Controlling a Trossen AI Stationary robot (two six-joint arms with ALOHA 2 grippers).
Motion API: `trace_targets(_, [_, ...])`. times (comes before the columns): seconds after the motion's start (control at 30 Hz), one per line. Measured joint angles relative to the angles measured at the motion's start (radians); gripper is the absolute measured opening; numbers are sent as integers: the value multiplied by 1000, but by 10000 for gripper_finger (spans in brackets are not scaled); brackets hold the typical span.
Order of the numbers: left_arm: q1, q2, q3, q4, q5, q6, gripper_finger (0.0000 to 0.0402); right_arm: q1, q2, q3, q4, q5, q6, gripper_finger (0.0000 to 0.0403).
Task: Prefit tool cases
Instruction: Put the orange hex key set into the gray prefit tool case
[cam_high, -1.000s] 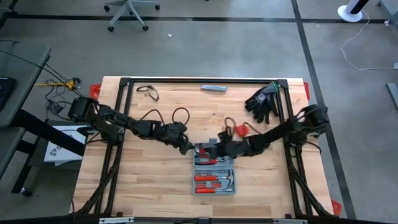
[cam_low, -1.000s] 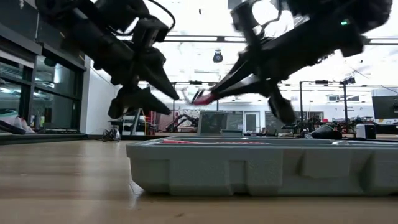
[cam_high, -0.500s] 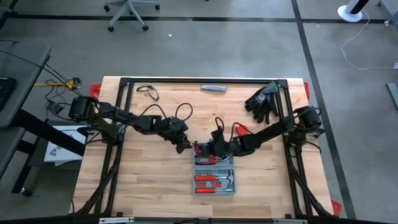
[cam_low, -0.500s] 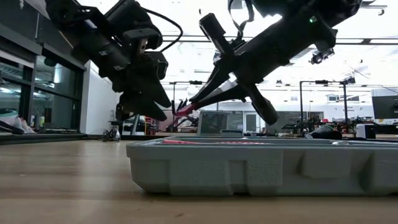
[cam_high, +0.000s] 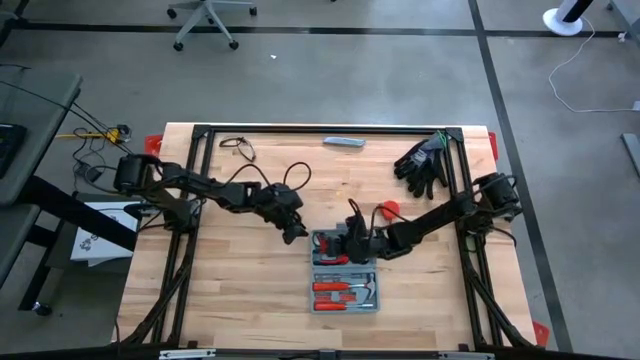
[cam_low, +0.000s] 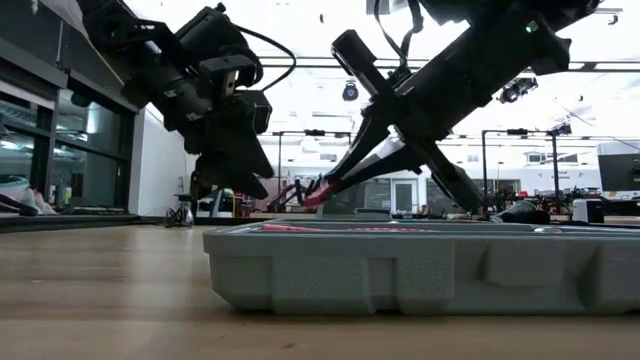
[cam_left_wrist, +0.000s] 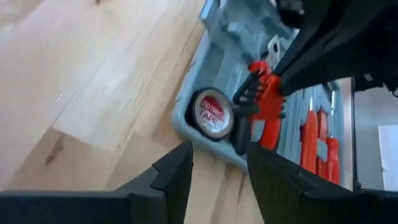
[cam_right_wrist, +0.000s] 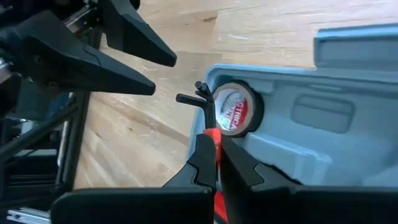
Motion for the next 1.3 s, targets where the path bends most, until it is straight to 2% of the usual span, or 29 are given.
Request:
trace_targets(0.33, [-2, 158, 25, 123, 118, -33, 145, -10, 0, 0, -28, -29, -7, 0])
trace_targets(0.63, [13, 216, 127, 104, 108, -25, 145, -10, 0, 0, -50, -60, -7, 0])
trace_targets(0.73, [17, 246, 161, 81, 138, -8, 145, -10, 0, 0, -58, -58, -7, 0])
trace_targets(0.83, [21, 254, 171, 66, 176, 8, 145, -7, -10, -1, -77, -22, -8, 0])
trace_targets(1.07, [31, 193, 171, 44, 171, 67, 145, 44, -88, -1, -134, 55, -31, 0])
trace_targets(1.2, [70, 179, 173, 36, 159, 125, 145, 125, -105, -1, -178, 161, 102, 0])
trace_targets(1.3, [106, 188, 202, -32, 152, 213, 145, 185, -105, -1, -193, 198, 197, 0])
